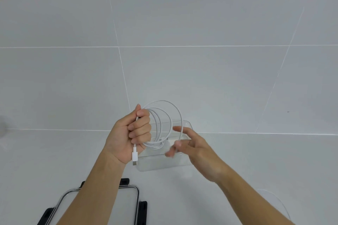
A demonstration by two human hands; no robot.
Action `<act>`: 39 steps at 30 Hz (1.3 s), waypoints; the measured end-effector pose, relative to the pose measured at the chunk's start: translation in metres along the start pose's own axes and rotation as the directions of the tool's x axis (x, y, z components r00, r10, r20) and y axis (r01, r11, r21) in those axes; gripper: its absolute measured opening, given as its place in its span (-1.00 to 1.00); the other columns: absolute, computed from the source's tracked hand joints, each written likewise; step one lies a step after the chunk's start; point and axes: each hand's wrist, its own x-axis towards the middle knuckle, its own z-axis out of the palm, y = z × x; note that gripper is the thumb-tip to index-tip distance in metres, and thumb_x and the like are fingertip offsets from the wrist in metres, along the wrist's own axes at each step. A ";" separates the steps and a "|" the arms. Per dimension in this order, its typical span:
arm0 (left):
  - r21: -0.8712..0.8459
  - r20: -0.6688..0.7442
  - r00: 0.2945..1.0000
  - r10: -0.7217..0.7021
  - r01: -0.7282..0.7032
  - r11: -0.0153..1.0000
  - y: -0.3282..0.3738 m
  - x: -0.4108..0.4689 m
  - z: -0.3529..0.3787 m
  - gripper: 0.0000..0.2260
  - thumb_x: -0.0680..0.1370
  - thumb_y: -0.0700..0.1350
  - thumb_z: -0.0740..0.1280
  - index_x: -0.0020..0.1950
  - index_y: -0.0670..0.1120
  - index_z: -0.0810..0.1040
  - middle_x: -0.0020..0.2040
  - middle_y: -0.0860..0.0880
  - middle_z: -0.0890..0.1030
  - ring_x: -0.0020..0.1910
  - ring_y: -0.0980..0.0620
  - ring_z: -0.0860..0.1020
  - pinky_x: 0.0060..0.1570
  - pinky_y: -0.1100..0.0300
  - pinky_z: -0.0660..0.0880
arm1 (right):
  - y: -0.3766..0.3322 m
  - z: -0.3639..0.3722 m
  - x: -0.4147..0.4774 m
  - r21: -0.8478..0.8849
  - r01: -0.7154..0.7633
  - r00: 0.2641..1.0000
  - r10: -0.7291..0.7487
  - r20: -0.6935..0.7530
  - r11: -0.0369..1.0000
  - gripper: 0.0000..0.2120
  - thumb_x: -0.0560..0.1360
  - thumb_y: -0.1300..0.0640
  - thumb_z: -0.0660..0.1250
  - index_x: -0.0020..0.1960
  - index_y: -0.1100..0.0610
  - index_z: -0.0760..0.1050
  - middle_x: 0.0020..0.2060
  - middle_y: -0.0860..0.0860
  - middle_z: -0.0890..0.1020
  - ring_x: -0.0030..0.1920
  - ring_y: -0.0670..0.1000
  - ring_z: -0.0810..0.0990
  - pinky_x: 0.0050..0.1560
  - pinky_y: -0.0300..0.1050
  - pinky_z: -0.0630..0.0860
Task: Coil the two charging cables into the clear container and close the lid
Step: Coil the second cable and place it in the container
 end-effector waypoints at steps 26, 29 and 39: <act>0.072 -0.138 0.956 0.258 -0.250 0.966 0.032 -0.011 -0.010 -0.73 0.57 -0.09 0.16 -0.22 -0.17 0.54 -0.52 0.00 0.34 -0.54 0.11 0.18 -0.56 0.26 0.30 | 0.050 -0.037 -0.007 -0.951 0.250 0.897 -0.326 0.299 -0.184 -0.78 0.43 -0.08 0.16 -0.17 -0.11 0.58 -0.61 -0.08 0.45 -0.65 0.01 0.38 -0.56 -0.25 0.14; 0.266 -0.411 0.828 0.382 -0.291 0.919 0.024 -0.009 0.000 -0.73 0.53 -0.05 0.17 -0.34 -0.08 0.44 -0.59 0.08 0.29 -0.65 0.15 0.16 -0.67 0.35 0.22 | 0.031 -0.013 -0.013 -0.887 0.398 0.843 -0.286 0.455 -0.235 -0.80 0.43 -0.07 0.17 -0.26 -0.09 0.52 -0.62 -0.05 0.43 -0.62 0.06 0.29 -0.57 -0.24 0.18; 0.345 -0.647 0.676 0.353 -0.152 0.926 0.004 -0.003 0.007 -0.72 0.63 -0.15 0.11 -0.27 -0.18 0.37 -0.32 -0.23 0.68 -0.34 -0.09 0.68 -0.36 0.03 0.64 | -0.034 0.048 -0.036 -0.785 0.580 0.781 -0.126 0.612 -0.216 -0.75 0.48 -0.04 0.26 -0.32 0.05 0.45 -0.66 -0.04 0.42 -0.65 0.07 0.21 -0.52 -0.27 -0.12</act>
